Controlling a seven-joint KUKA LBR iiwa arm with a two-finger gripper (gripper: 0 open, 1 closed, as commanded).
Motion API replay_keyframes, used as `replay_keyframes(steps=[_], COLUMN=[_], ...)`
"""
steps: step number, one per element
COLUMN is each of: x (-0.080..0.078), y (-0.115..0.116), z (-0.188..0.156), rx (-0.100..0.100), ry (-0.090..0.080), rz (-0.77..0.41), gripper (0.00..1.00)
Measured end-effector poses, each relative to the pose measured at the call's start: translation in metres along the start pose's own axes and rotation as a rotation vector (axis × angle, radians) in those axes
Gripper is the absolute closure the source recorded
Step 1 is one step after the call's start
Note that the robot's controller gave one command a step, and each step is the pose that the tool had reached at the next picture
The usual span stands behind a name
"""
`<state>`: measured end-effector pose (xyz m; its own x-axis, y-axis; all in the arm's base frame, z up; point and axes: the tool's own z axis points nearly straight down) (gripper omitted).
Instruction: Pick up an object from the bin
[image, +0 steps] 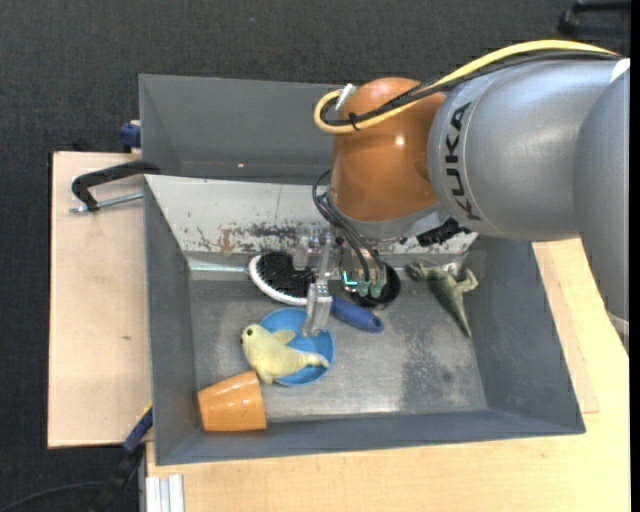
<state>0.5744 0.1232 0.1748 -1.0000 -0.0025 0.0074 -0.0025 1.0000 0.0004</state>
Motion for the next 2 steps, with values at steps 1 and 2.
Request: replay_keyframes(steps=[1, 2], x=[0.032, 0.041], y=[-0.059, 0.009], z=[0.103, 0.103], rx=[-0.005, -0.003], ry=[-0.020, -0.016], rz=[-0.004, -0.131], gripper=[0.00, 0.00])
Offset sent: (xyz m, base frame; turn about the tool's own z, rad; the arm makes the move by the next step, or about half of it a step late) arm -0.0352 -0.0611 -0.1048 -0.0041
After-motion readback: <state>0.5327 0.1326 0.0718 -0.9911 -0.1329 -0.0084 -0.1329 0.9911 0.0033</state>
